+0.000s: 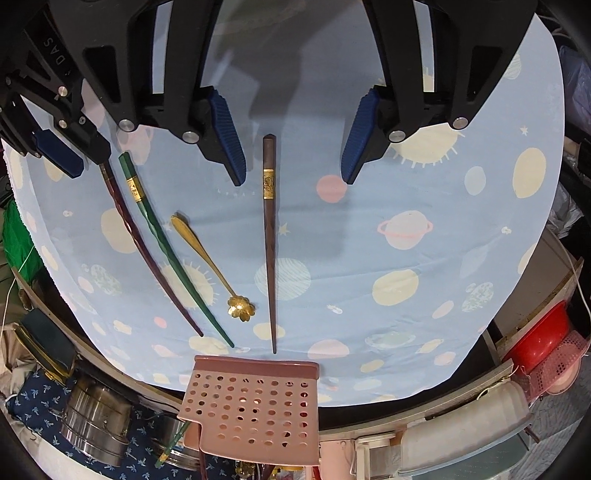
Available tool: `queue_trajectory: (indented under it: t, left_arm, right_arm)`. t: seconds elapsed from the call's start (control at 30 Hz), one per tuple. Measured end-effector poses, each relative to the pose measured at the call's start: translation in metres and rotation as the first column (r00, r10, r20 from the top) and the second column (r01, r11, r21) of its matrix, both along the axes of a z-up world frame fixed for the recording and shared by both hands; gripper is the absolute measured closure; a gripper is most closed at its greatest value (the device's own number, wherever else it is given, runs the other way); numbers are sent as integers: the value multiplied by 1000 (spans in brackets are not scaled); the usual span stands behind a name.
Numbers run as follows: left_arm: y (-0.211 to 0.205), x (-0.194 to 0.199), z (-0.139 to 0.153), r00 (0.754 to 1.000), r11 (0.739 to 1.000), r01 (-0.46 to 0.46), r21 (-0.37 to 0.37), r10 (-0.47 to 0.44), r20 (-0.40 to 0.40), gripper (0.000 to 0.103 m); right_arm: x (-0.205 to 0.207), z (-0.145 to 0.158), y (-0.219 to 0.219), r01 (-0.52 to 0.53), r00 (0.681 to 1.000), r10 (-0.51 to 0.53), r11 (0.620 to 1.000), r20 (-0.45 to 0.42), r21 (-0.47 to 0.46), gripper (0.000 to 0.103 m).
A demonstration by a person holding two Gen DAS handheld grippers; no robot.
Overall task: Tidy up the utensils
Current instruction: 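Grasp a dark brown chopstick with the left tool while the right grasps a maroon chopstick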
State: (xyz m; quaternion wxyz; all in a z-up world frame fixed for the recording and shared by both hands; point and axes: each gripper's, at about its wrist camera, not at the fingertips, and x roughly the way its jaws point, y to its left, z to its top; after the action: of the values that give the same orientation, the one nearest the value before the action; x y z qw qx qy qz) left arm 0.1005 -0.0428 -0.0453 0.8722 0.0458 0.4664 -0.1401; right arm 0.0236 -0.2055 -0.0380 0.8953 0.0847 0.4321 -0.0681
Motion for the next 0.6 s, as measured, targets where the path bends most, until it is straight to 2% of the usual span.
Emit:
queue_trajectory:
  t: [0.2,0.4,0.6]
  left_arm:
    - [-4,2,-7,1000,1000,13,4,-12,-12,59]
    - [-6,4,-9,1000,1000,16,13,-15,-8,63]
    - [-8,5,-10,1000,1000,22,20,-22,3,71]
  right_arm:
    - [6,-5,0,-6,1000,6,1000,-11,-2,73]
    - [12,-6,-1,-9,1000,9,1000,-14,-3,77]
    - [19,-8,1,-15,1000,15,1000,-19,-6,81]
